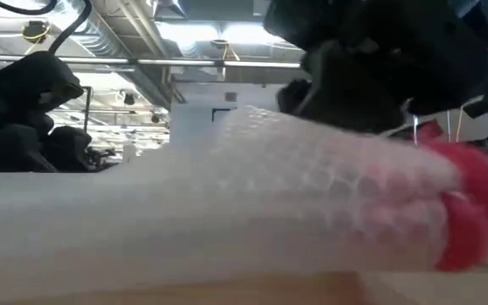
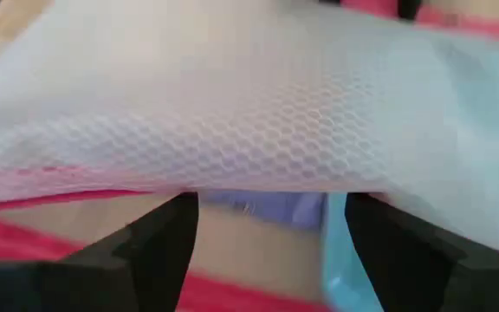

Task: Unpack backpack
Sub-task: Remove the blue calculator from the transparent zip bag

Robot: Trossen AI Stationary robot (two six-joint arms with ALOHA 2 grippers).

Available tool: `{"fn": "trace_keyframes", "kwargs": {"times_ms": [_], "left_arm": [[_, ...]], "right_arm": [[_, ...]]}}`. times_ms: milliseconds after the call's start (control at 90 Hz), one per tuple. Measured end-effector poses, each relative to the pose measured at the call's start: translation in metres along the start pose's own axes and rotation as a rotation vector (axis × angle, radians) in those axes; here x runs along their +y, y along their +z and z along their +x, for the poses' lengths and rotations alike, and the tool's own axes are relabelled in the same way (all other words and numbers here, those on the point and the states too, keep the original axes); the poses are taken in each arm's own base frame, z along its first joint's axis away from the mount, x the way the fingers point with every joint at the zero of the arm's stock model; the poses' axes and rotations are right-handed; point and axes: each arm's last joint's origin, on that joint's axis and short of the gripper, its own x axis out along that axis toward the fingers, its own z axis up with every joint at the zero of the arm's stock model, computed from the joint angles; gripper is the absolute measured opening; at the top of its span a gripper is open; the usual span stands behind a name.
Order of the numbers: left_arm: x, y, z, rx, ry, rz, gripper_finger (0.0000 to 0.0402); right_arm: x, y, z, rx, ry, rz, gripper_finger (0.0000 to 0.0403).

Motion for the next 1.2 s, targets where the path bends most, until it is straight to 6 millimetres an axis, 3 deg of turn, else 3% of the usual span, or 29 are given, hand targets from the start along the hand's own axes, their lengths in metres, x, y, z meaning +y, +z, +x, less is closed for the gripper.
{"fn": "trace_keyframes", "kwargs": {"times_ms": [300, 611, 800, 1044, 1200], "left_arm": [[0.000, 0.000, 0.000, -0.010, 0.014, -0.005, 0.0239], [0.000, 0.001, 0.000, -0.020, 0.026, -0.001, 0.0239], [0.001, 0.001, 0.000, -0.022, 0.029, -0.009, 0.0239], [0.001, 0.001, 0.000, -0.024, 0.033, -0.012, 0.0239], [0.001, 0.000, 0.000, -0.018, 0.031, -0.026, 0.0239]], "right_arm": [[-0.020, 0.019, 0.014, -0.219, -0.054, -0.054, 0.0275], [-0.051, 0.014, 0.029, -0.152, -0.157, -0.091, 0.0275], [-0.049, 0.011, 0.028, -0.017, -0.155, -0.123, 0.0275], [-0.033, 0.014, 0.019, 0.060, -0.161, -0.236, 0.0275], [-0.023, 0.013, 0.001, 0.136, -0.150, -0.307, 0.0275]]}}
